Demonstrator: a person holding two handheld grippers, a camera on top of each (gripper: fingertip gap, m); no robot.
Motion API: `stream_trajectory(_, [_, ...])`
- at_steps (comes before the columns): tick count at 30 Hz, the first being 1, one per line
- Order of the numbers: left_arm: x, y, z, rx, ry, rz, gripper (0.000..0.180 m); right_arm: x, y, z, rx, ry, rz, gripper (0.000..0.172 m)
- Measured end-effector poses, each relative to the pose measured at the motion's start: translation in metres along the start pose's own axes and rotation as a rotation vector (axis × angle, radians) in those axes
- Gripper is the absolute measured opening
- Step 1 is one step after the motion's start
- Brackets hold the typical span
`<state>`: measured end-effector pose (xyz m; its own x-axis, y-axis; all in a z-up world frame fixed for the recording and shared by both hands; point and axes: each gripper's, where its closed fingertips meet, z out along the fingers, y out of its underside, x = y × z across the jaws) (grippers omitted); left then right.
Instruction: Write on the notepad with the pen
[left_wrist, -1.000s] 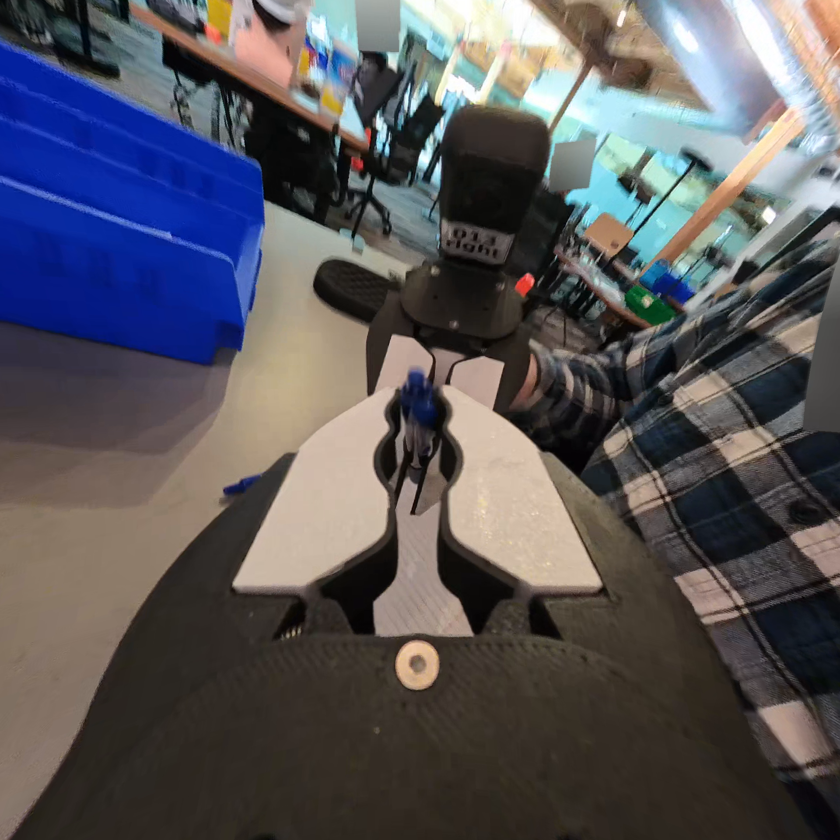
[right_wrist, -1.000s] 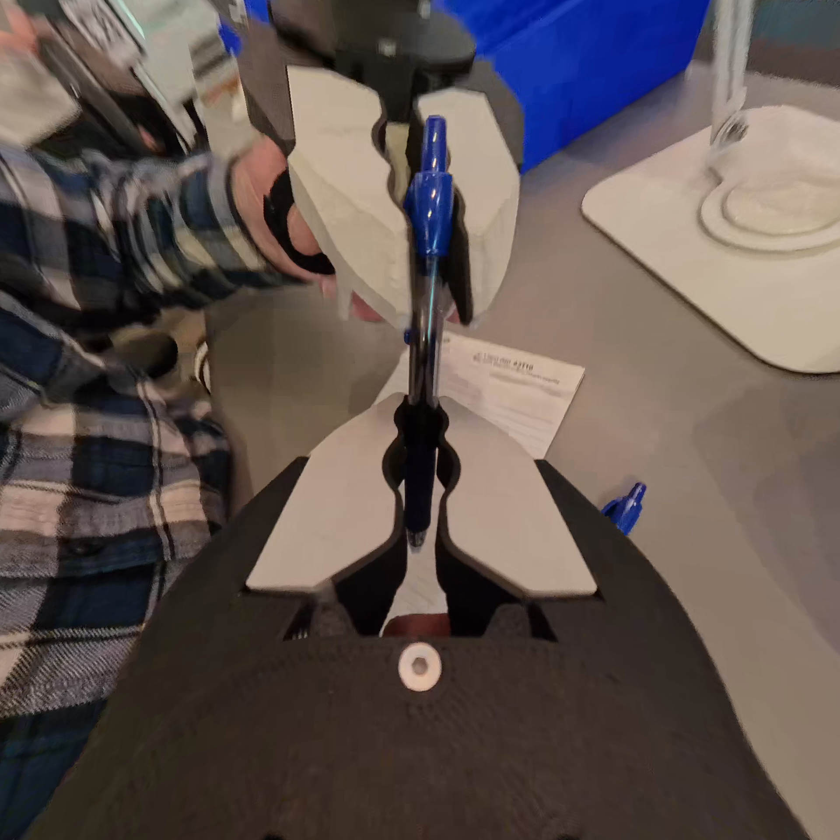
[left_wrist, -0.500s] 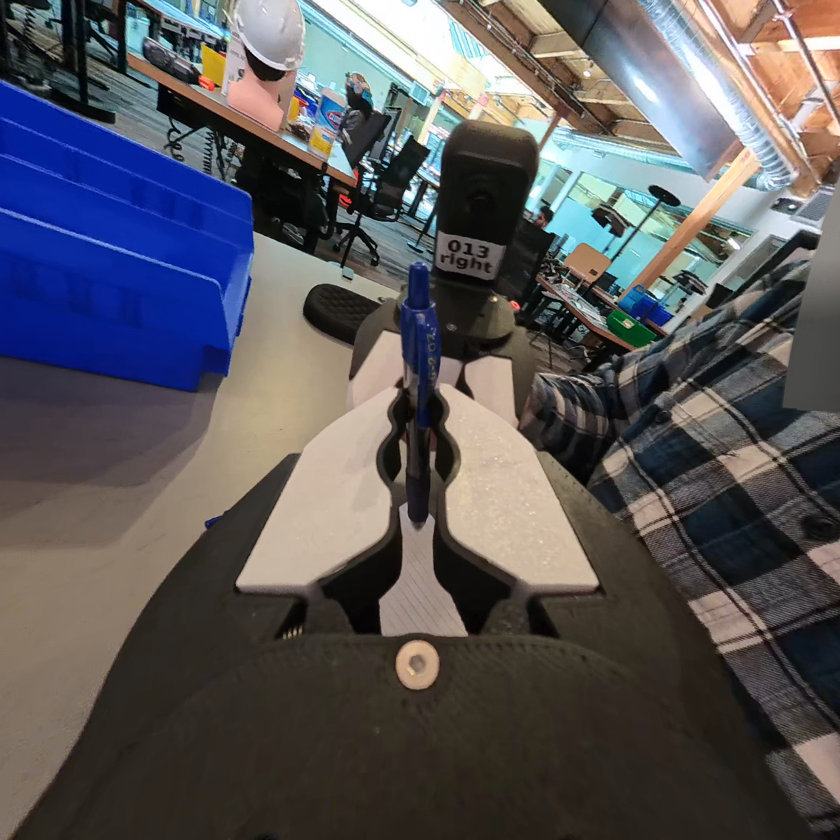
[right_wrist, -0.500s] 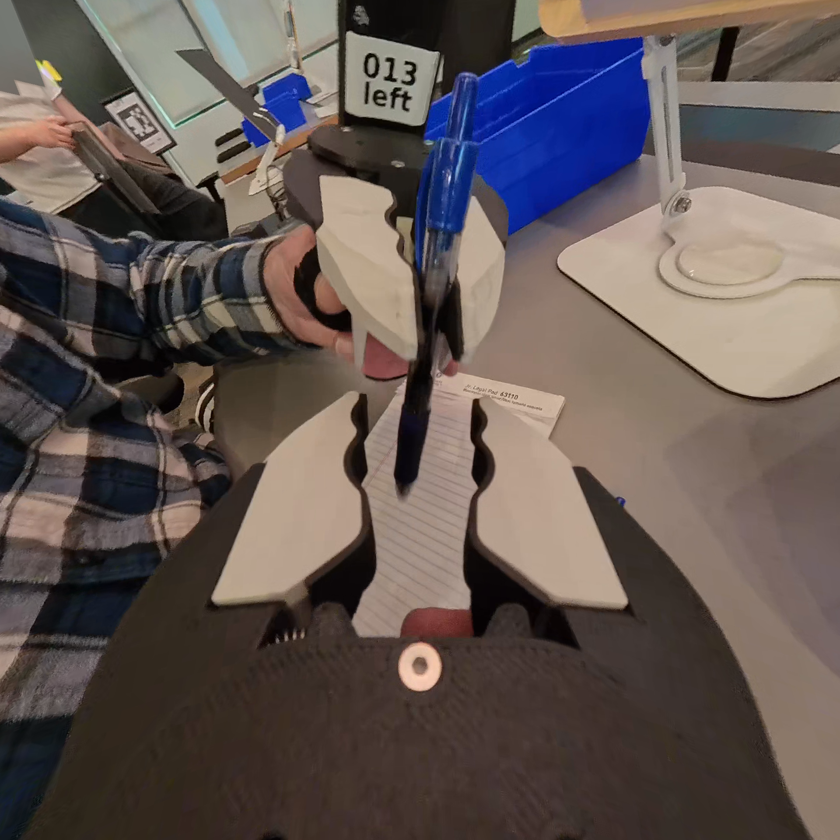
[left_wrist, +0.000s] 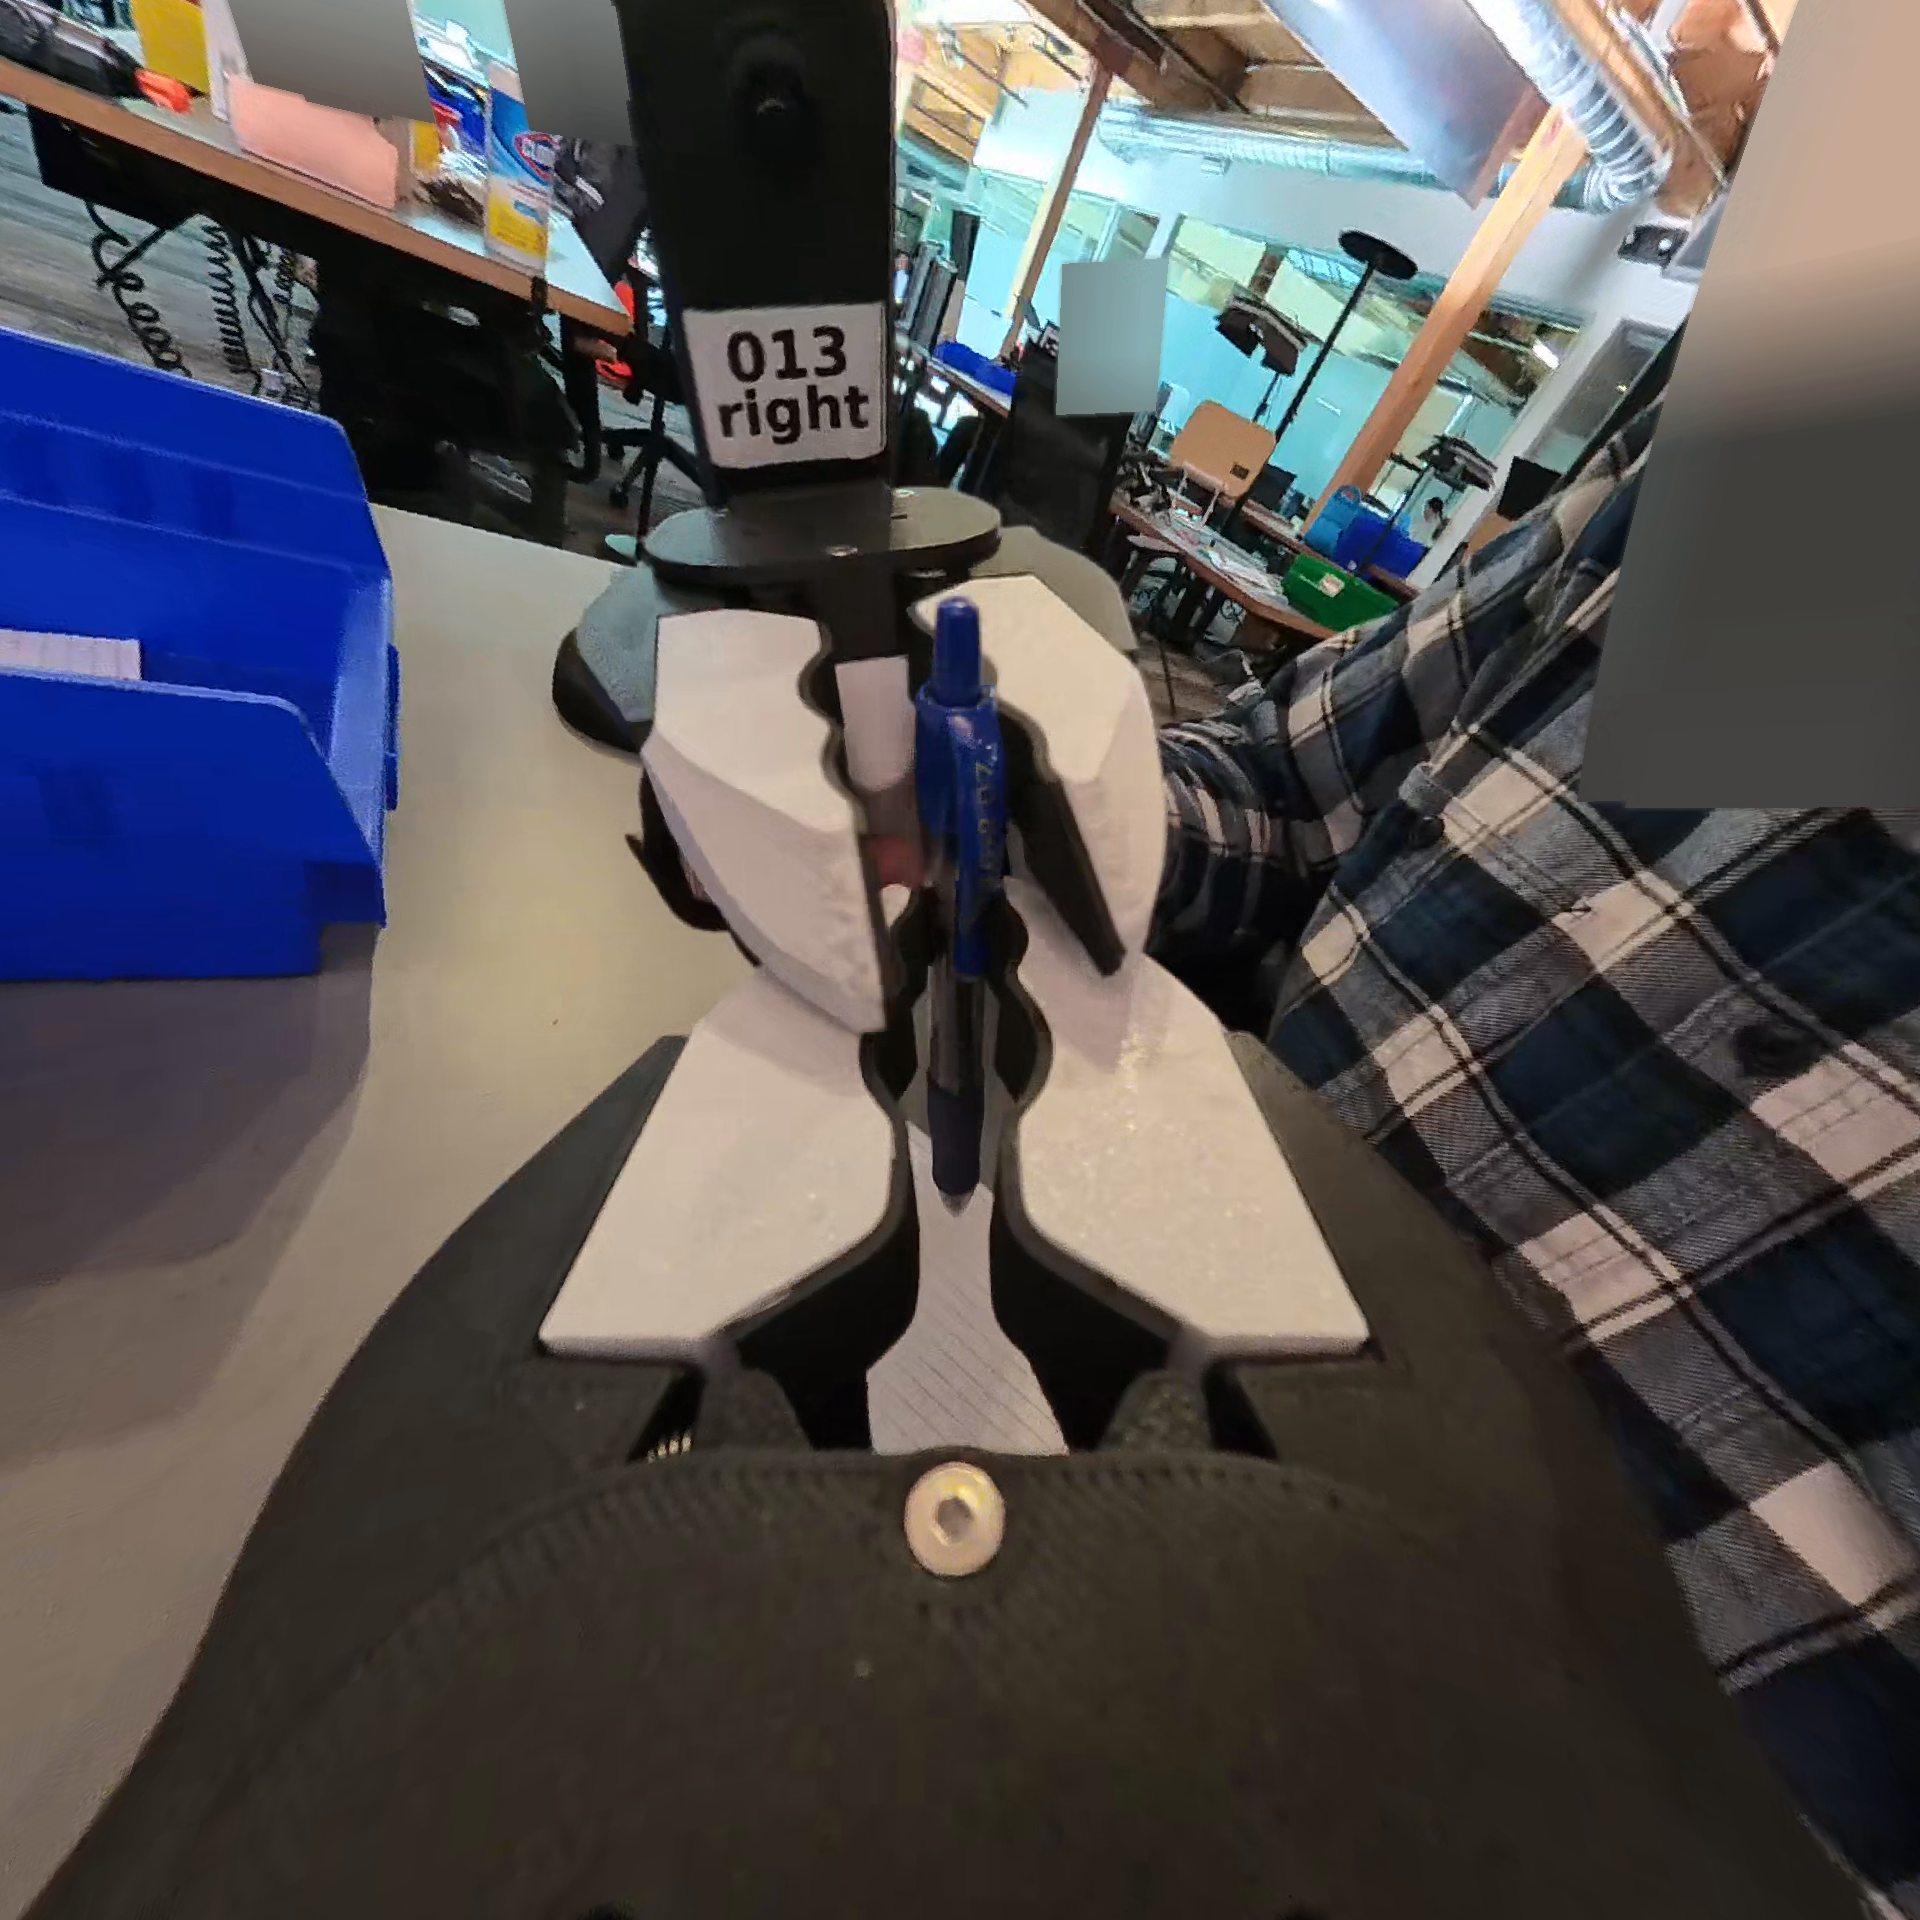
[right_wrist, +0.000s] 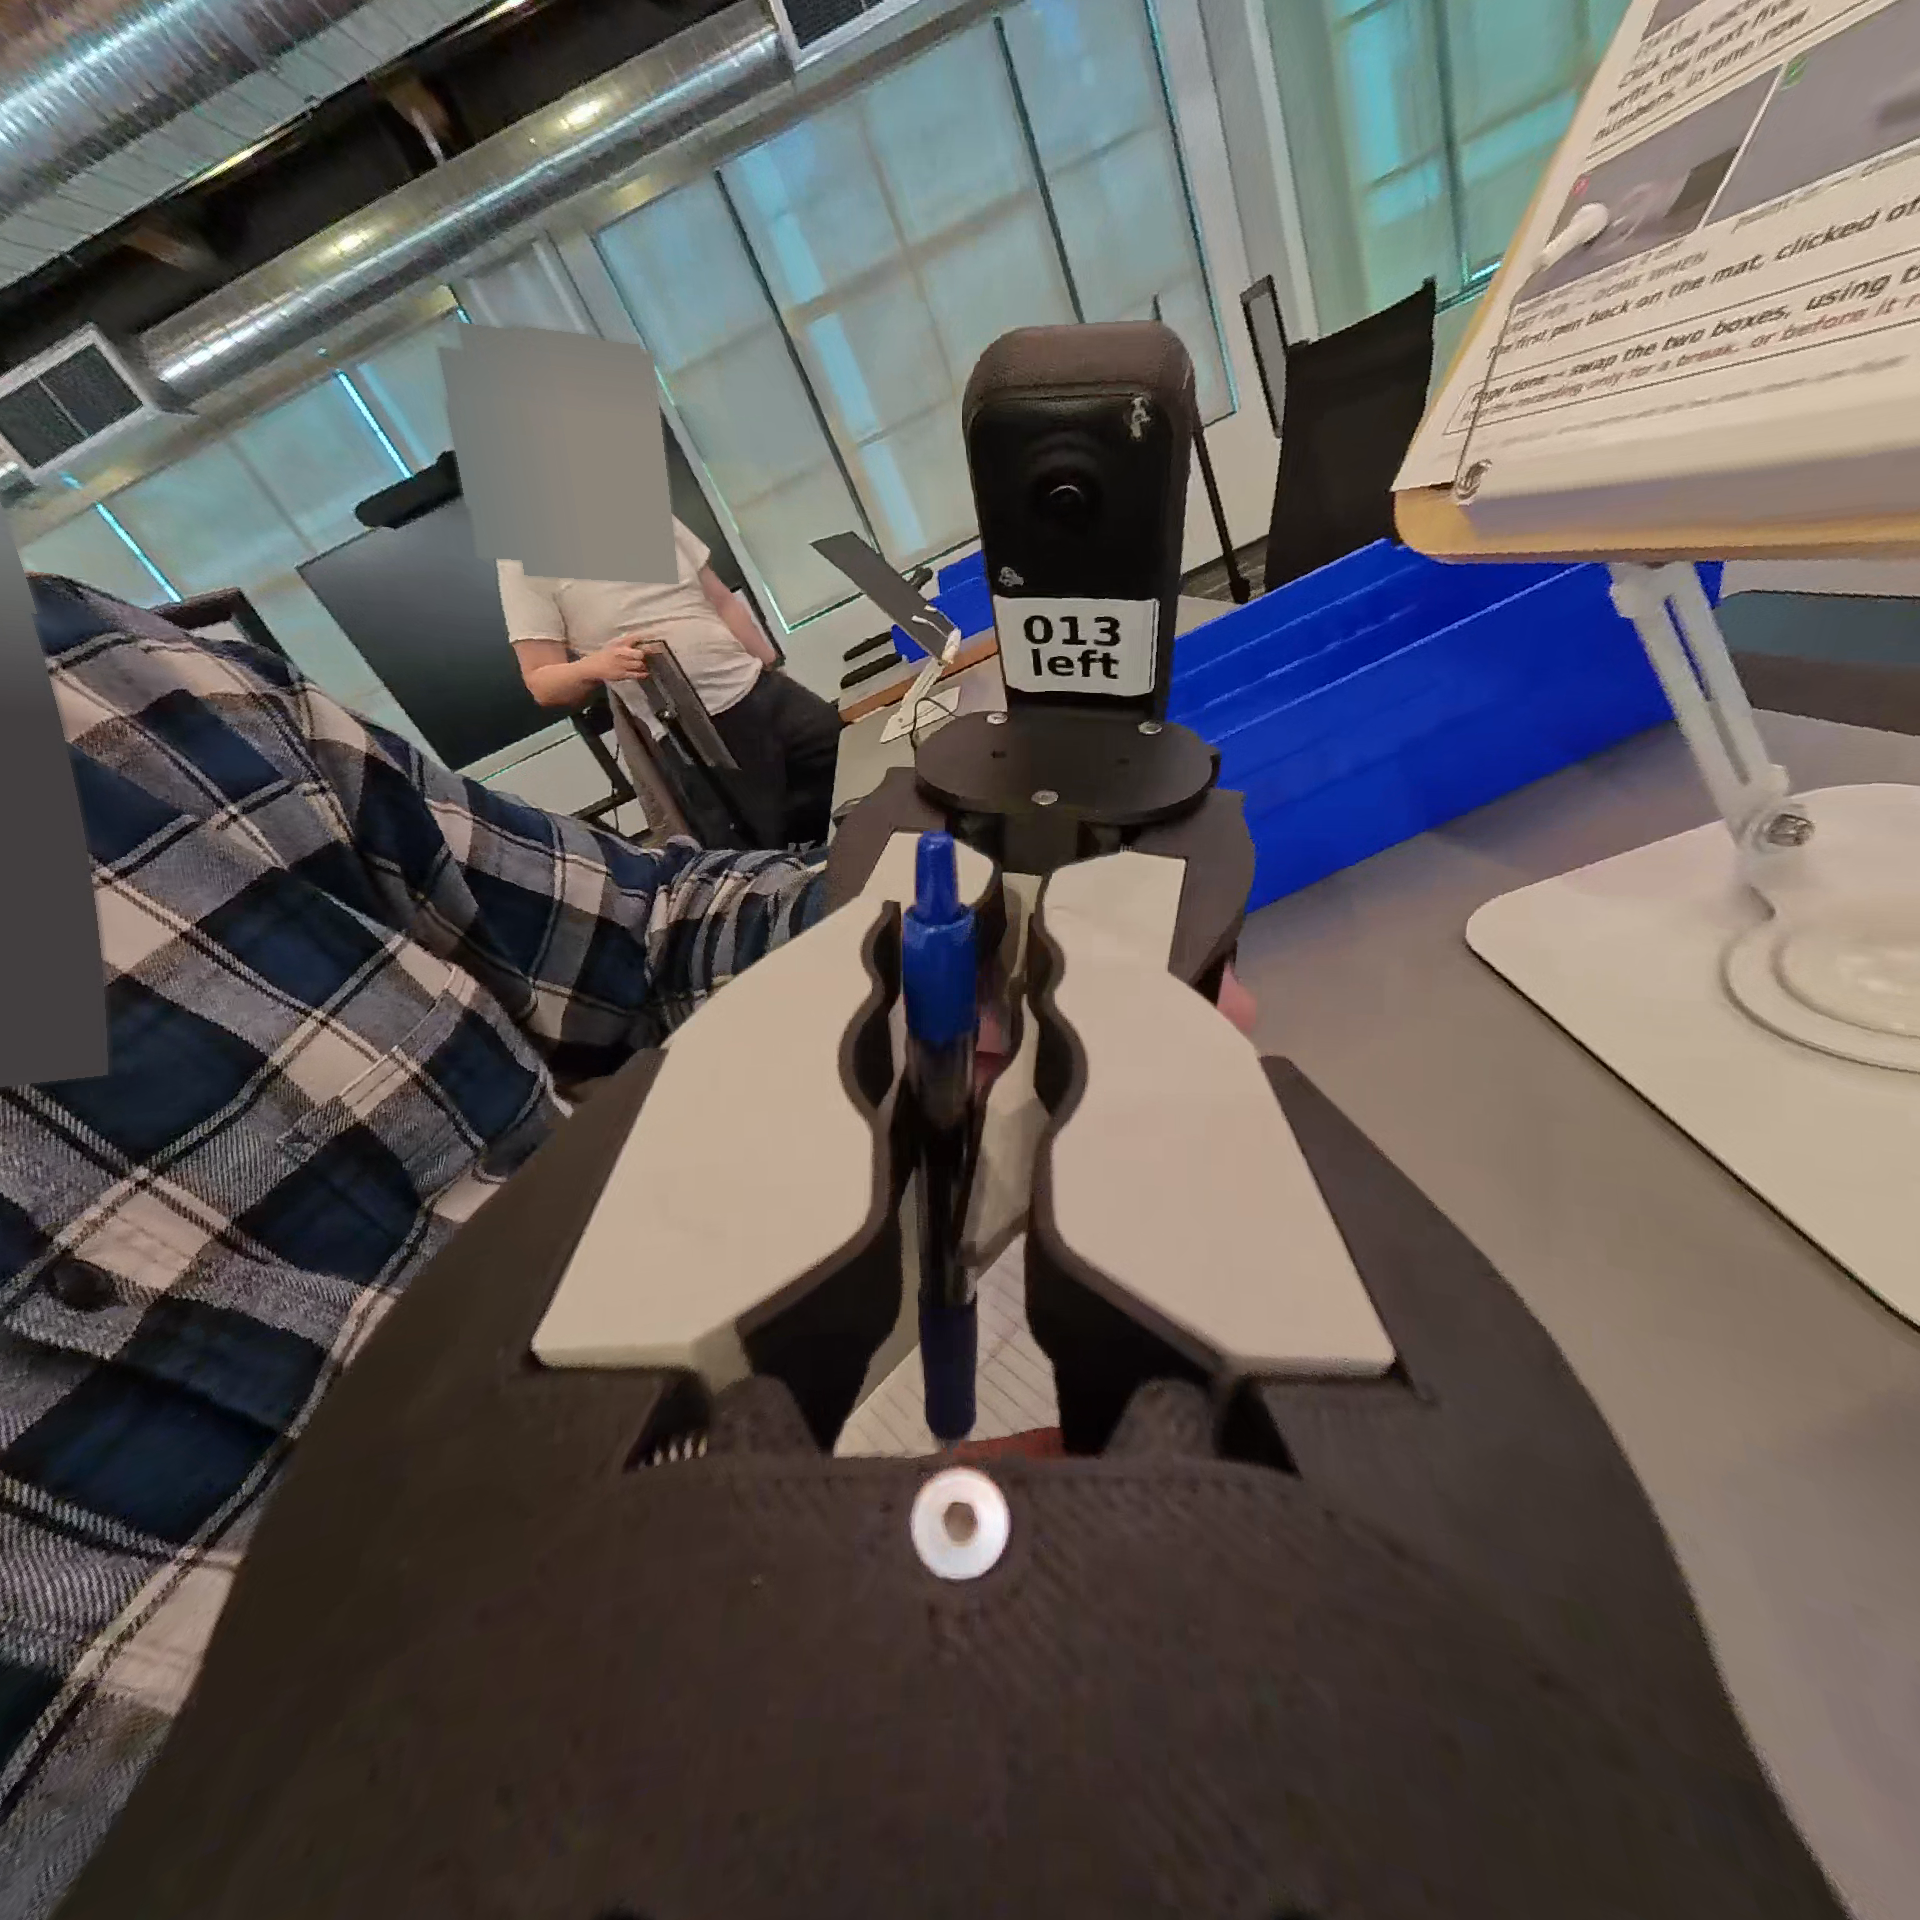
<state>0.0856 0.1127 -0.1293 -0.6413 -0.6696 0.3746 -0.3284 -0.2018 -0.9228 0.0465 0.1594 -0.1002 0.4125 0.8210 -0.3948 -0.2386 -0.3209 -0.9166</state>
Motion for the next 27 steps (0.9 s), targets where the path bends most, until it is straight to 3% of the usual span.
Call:
stream_trajectory(5, [-0.002, -0.001, -0.005, 0.006, 0.034, -0.026, 0.011, 0.000, -0.001, -0.005, 0.006, -0.029, 0.009, 0.009])
stream_trajectory(12, [-0.002, 0.003, -0.004, -0.024, 0.057, -0.027, 0.011, 0.000, 0.001, -0.006, -0.014, -0.042, 0.009, 0.009])
stream_trajectory(15, [-0.004, 0.006, 0.000, -0.037, 0.051, -0.033, 0.011, 0.003, -0.002, -0.005, 0.014, -0.032, 0.026, 0.018])
stream_trajectory(17, [-0.007, 0.005, -0.001, -0.022, 0.025, -0.022, 0.011, 0.004, -0.003, -0.007, 0.011, -0.012, 0.000, 0.008])
stream_trajectory(27, [-0.016, 0.001, -0.001, 0.067, -0.031, -0.050, 0.011, 0.014, -0.004, -0.011, 0.016, 0.090, -0.024, 0.007])
